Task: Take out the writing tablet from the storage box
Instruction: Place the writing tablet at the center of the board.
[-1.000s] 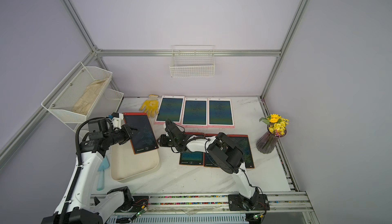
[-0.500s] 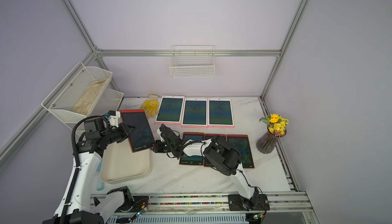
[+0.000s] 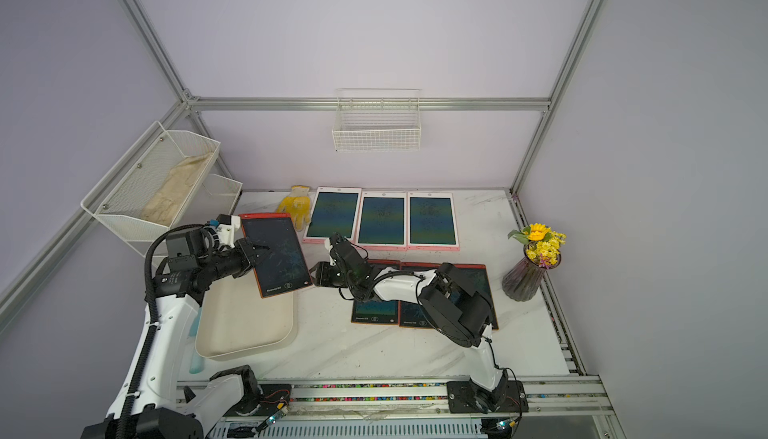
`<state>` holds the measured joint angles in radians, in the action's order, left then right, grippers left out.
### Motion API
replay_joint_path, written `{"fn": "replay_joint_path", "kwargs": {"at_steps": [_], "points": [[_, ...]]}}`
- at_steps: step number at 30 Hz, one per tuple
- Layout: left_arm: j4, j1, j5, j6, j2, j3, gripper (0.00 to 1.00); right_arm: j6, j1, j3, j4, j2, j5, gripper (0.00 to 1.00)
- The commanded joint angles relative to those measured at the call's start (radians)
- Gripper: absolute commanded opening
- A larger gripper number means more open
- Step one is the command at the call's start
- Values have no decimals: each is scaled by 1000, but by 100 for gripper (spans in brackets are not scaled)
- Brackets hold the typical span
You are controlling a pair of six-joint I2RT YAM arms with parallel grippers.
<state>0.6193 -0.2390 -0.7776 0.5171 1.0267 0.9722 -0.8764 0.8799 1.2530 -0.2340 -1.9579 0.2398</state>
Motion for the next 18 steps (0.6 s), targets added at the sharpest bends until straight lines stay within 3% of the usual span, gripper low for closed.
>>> {"fn": "replay_joint_path", "kwargs": {"at_steps": [1,8,18], "points": [[-96,27,-76,34,12,55,7,42,-64,-52,45,80,-39,40],[-166,184,13,64,58,43,7,134,-206,-147,65,205,-4,44],[-484,315,25,213,162,-101,7,304,-323,-255,18,331,292,47]]}}
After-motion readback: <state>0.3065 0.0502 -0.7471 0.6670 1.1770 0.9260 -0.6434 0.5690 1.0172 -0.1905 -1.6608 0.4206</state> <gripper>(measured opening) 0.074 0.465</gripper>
